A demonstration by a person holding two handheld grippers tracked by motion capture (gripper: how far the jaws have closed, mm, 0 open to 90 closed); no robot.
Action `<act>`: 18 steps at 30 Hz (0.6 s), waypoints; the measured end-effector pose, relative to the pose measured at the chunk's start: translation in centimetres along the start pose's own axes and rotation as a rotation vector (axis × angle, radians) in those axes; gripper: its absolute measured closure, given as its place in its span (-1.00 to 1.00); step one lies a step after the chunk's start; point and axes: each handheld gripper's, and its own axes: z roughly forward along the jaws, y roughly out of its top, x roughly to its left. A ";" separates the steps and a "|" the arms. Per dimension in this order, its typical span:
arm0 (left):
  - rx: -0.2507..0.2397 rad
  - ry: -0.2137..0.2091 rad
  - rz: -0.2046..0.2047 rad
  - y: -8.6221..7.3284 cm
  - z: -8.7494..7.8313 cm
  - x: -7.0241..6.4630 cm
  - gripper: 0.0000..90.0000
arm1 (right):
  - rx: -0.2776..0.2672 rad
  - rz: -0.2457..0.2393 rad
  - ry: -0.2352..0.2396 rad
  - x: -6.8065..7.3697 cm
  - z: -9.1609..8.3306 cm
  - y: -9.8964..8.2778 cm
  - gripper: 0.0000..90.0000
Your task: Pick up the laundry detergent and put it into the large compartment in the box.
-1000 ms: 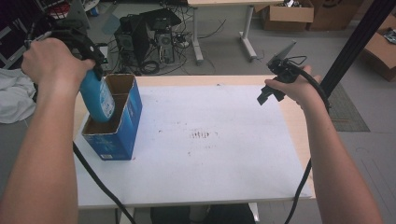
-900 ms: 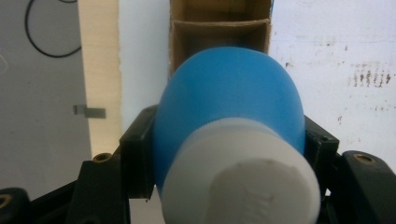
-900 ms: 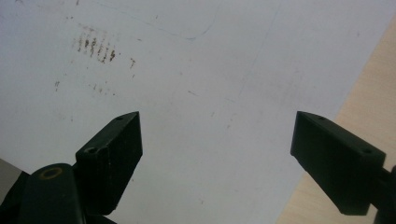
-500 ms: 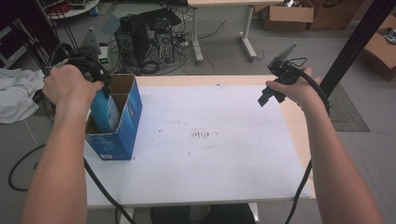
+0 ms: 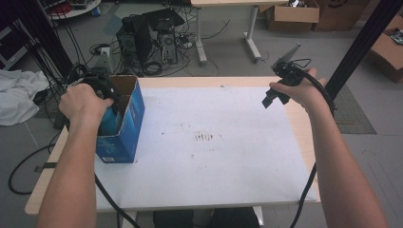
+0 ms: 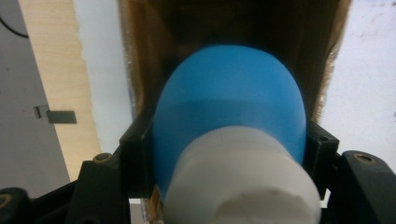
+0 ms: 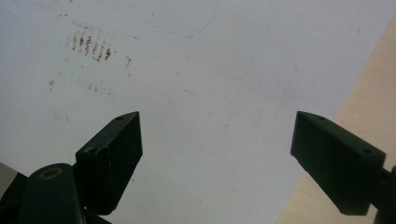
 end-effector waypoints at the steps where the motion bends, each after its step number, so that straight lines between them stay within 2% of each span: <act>1: 0.010 -0.002 0.001 0.1 0.3 0.0 -0.15 | 0.000 -0.001 0.000 0.0 0.0 0.0 -0.63; 9: 0.042 -0.012 0.011 0.3 2.4 -0.2 -0.15 | 0.006 0.004 -0.003 0.0 0.1 0.1 -0.63; 18: 0.057 -0.014 0.012 0.4 3.4 0.0 -0.16 | 0.010 0.008 -0.002 -0.1 0.3 0.0 -0.63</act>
